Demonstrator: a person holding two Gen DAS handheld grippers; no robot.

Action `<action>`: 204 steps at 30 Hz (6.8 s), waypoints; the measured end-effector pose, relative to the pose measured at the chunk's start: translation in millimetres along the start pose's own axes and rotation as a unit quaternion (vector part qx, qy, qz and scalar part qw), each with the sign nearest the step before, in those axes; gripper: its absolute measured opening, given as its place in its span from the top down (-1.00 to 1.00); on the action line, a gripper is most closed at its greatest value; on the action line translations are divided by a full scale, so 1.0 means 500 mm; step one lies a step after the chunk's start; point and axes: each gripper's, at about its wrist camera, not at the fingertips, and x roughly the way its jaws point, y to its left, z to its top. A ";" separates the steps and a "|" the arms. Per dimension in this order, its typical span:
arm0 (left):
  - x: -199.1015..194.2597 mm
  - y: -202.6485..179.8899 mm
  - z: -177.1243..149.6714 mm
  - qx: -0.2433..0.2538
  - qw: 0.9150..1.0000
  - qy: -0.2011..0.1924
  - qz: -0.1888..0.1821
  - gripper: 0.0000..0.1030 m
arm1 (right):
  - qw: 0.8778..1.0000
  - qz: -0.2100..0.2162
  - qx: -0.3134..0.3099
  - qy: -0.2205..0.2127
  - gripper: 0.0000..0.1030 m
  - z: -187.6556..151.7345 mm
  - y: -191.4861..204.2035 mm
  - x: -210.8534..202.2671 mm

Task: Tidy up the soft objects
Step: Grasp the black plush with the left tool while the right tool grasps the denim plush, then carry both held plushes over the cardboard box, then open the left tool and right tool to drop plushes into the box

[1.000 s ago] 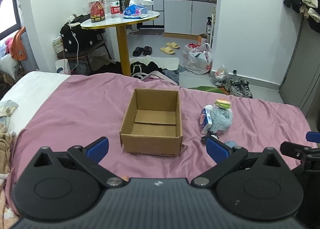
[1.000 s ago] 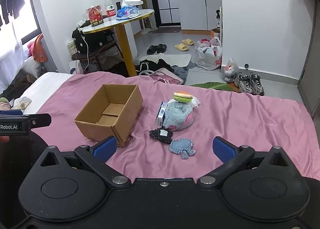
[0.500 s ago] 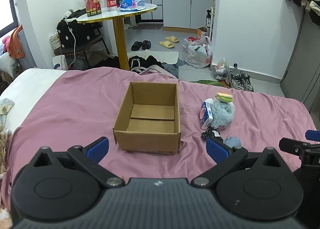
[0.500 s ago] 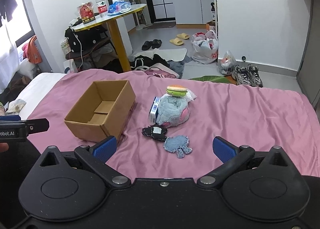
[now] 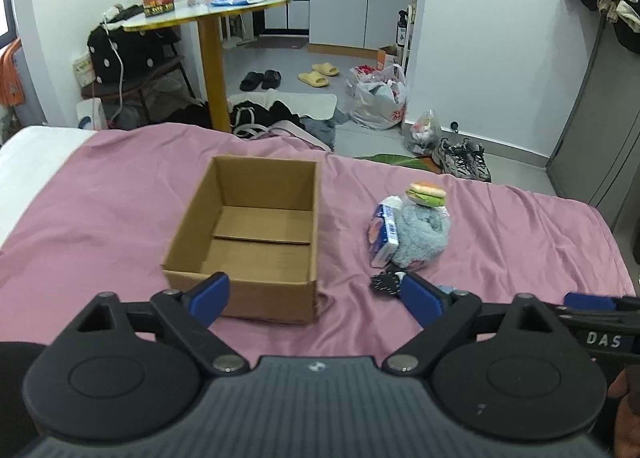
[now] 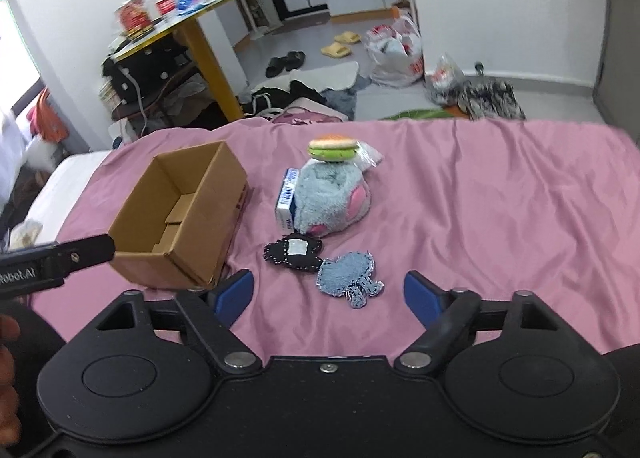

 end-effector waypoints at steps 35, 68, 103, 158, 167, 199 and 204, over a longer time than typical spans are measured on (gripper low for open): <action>0.344 -0.132 0.017 -0.033 0.989 0.136 -0.040 -0.09 | 0.973 0.054 0.182 0.130 0.26 0.003 -0.136 0.261; 0.386 -0.139 0.010 -0.046 0.986 0.152 -0.060 0.68 | 0.982 0.071 0.134 0.112 0.62 0.015 -0.120 0.266; 0.163 0.038 0.062 -0.060 0.996 0.050 -0.040 0.68 | 0.998 0.049 0.047 -0.004 0.61 0.054 0.084 0.132; 0.425 0.255 0.155 -0.152 0.987 0.040 -0.026 0.66 | 0.999 0.050 -0.002 0.011 0.61 0.146 0.320 0.302; 0.396 0.281 0.167 -0.187 0.982 0.012 -0.018 0.35 | 0.999 0.048 -0.007 0.014 0.61 0.144 0.335 0.318; 0.250 0.335 0.140 -0.214 0.976 0.026 0.036 -0.61 | 0.993 0.105 0.026 -0.038 -0.58 0.179 0.280 0.266; 0.213 0.310 0.135 -0.200 0.979 0.014 0.042 -0.88 | 0.994 0.085 -0.012 -0.061 -0.85 0.179 0.279 0.210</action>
